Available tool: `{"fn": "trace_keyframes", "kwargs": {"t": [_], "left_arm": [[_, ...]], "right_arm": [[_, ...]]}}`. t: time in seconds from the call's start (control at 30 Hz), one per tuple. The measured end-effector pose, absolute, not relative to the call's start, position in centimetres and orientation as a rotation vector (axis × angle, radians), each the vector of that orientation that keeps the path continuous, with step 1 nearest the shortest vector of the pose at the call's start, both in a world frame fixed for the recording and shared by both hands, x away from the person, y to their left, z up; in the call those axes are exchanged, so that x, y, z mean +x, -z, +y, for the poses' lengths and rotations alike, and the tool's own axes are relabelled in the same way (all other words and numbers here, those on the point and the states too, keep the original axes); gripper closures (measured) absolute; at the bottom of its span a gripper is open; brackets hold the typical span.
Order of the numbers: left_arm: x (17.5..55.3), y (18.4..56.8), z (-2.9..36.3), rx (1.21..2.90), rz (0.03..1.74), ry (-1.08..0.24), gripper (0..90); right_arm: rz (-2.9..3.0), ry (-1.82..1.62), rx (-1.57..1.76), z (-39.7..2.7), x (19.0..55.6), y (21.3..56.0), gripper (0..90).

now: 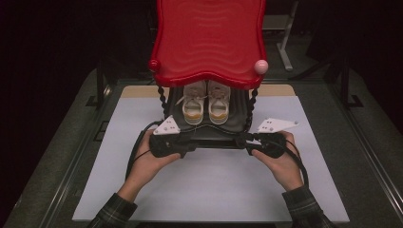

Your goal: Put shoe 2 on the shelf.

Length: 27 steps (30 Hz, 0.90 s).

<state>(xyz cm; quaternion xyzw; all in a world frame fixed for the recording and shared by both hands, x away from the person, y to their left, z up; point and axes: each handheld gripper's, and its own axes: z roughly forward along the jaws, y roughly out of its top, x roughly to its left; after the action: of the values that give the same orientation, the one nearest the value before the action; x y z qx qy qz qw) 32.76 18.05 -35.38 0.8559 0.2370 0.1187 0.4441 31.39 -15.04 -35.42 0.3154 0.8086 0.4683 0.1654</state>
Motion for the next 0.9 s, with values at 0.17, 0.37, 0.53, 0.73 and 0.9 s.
{"fn": "trace_keyframes", "kwargs": {"t": [0.17, 0.37, 0.53, 0.73, 0.9], "left_arm": [[31.3, 36.2, 20.3, 2.125, 0.634, -0.299, 39.9], [30.0, 37.6, 22.9, 2.128, 0.69, -0.312, 31.2], [29.0, 38.7, 25.1, 2.144, 0.734, -0.325, 26.0], [27.7, 39.7, 27.6, 2.165, 0.788, -0.363, 22.3], [26.9, 40.9, 29.2, 2.184, 0.834, -0.381, 19.9]], "right_arm": [[2.295, -1.325, 0.917, -16.5, 30.1, 36.4, 47.4], [2.285, -1.309, 0.952, -18.0, 29.3, 37.8, 35.5], [2.292, -1.278, 0.983, -19.1, 28.8, 38.9, 29.1], [2.284, -1.243, 1.047, -21.2, 28.2, 40.2, 24.6], [2.274, -1.171, 1.124, -23.0, 27.6, 41.4, 24.1]]}}
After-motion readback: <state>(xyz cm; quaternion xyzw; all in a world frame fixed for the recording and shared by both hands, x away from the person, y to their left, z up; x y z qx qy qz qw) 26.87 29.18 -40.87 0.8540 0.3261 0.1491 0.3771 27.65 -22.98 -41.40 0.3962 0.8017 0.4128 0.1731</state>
